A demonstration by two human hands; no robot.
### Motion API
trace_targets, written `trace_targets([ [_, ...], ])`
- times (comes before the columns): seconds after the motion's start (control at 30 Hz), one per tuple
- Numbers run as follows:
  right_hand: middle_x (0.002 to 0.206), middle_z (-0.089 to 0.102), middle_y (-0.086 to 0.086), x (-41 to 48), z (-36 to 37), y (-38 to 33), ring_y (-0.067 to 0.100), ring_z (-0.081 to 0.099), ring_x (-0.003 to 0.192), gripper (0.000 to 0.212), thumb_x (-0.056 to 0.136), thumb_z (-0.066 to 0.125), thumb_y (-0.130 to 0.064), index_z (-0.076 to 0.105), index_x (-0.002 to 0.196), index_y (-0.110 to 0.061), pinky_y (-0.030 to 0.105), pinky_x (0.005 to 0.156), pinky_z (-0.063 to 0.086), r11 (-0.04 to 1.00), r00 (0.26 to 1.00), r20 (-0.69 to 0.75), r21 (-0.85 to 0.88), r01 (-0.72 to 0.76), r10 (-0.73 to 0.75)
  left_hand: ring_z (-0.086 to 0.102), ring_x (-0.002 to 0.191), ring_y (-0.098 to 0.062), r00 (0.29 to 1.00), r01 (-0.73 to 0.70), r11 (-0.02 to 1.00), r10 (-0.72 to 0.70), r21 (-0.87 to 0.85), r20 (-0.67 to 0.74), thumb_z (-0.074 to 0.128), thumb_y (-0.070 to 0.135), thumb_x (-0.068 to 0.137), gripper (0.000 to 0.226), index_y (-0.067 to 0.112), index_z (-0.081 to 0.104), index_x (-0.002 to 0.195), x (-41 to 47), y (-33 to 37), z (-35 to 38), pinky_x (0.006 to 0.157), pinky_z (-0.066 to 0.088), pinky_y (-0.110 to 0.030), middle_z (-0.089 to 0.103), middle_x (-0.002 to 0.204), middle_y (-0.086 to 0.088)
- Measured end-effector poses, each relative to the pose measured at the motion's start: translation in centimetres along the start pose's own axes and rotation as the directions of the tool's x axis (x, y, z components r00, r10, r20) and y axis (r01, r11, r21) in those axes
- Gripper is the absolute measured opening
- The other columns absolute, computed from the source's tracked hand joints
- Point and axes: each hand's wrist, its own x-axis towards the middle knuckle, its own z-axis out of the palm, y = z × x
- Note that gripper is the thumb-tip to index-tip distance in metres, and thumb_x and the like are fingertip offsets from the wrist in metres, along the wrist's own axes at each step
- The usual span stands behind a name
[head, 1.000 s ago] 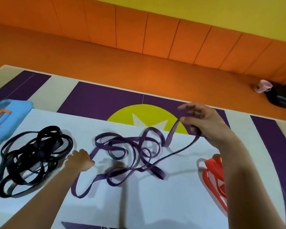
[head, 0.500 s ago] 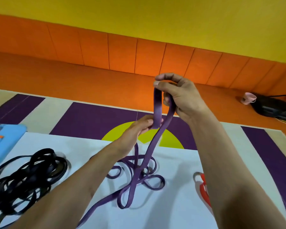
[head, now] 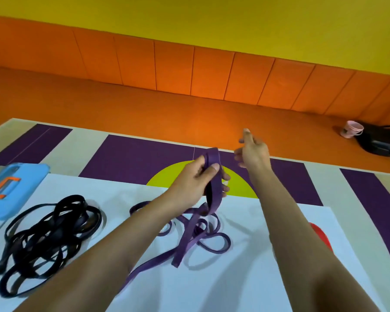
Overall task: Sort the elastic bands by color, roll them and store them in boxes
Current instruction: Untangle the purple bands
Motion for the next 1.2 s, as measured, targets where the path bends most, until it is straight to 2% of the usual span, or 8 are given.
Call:
trace_targets([
  [0.13,0.081,0.073,-0.003,-3.7,3.0,5.2,0.017,0.069,0.075,0.053,0.104,0.038,-0.061,0.068,0.104,-0.017,0.04,0.073,0.054,0.931,0.953,0.299,0.328,-0.159,0.057,0.073,0.08,-0.032,0.982,-0.01,0.969,-0.037,-0.248,-0.185,0.04,0.014,0.11,0.016,0.004,0.052,0.107,2.1,1.9,0.1,0.076,0.064,-0.045,0.073,0.092,-0.013],
  [0.23,0.108,0.076,0.014,-7.1,5.2,7.4,0.032,0.071,0.107,0.073,0.098,0.036,-0.067,0.071,0.117,-0.006,0.045,0.098,0.052,0.852,0.859,0.512,0.455,-0.259,-0.013,0.073,0.082,-0.032,0.963,-0.026,0.936,-0.07,-0.35,-0.26,0.038,0.014,0.111,0.017,0.006,0.051,0.102,3.2,2.9,-0.4,0.077,0.064,-0.045,0.072,0.094,-0.015],
  [0.37,0.112,0.075,0.009,-8.9,5.2,9.5,0.023,0.069,0.113,0.054,0.096,0.051,-0.059,0.072,0.113,-0.012,0.045,0.102,0.051,0.915,0.753,0.647,0.366,-0.169,-0.119,0.073,0.084,-0.034,0.947,-0.093,0.889,-0.059,-0.447,-0.315,0.035,0.016,0.111,0.019,0.007,0.049,0.103,3.7,4.3,-1.8,0.08,0.063,-0.05,0.072,0.096,-0.015],
  [0.47,0.086,0.071,-0.003,-9.5,4.6,10.1,0.012,0.063,0.08,0.019,0.089,0.074,-0.029,0.071,0.095,-0.012,0.026,0.08,0.052,0.987,0.678,0.73,0.156,-0.034,-0.092,0.074,0.083,-0.033,0.925,-0.179,0.874,-0.007,-0.452,-0.38,0.035,0.016,0.111,0.02,0.007,0.05,0.101,3.8,6.0,-3.2,0.076,0.064,-0.048,0.072,0.096,-0.016],
  [0.67,0.065,0.056,-0.003,-5.8,2.2,13.4,0.019,0.05,0.062,0.025,0.095,0.068,-0.03,0.057,0.076,-0.017,0.037,0.065,0.042,0.935,0.915,0.404,-0.325,0.145,-0.001,0.075,0.084,-0.033,0.853,-0.281,0.865,0.026,-0.416,-0.521,0.035,0.017,0.111,0.019,0.007,0.049,0.104,3.3,6.4,-7.2,0.079,0.063,-0.05,0.071,0.099,-0.018],
  [0.83,0.056,0.043,-0.006,-4.5,-2.3,6.2,0.018,0.044,0.056,0.031,0.093,0.071,-0.02,0.052,0.068,-0.018,0.036,0.056,0.039,0.955,0.948,0.112,0.008,0.297,-0.296,0.075,0.079,-0.029,0.839,-0.119,0.922,-0.105,-0.368,-0.534,0.039,0.019,0.111,0.02,0.009,0.052,0.098,2.9,2.8,-8.8,0.078,0.063,-0.048,0.072,0.097,-0.018],
  [1.03,0.054,0.035,-0.005,-7.4,-5.5,-3.8,0.017,0.027,0.048,0.02,0.093,0.067,-0.012,0.058,0.077,-0.018,0.033,0.048,0.024,0.783,0.869,0.054,0.463,0.415,-0.493,0.07,0.073,-0.032,0.825,0.274,0.924,-0.369,-0.267,-0.428,0.051,0.017,0.107,0.02,0.007,0.055,0.09,1.9,-1.4,-7.0,0.07,0.064,-0.05,0.067,0.087,-0.018],
  [1.2,0.073,0.055,-0.001,-8.7,-7.0,-5.2,0.02,0.046,0.065,0.005,0.085,0.07,-0.027,0.069,0.081,-0.023,0.039,0.062,0.035,0.718,0.831,0.008,0.509,0.475,-0.556,0.064,0.065,-0.027,0.78,0.603,0.796,-0.601,-0.048,-0.175,0.053,0.034,0.104,0.038,0.006,0.068,0.085,0.3,-4.4,-4.2,0.076,0.063,-0.048,0.072,0.081,-0.011],
])
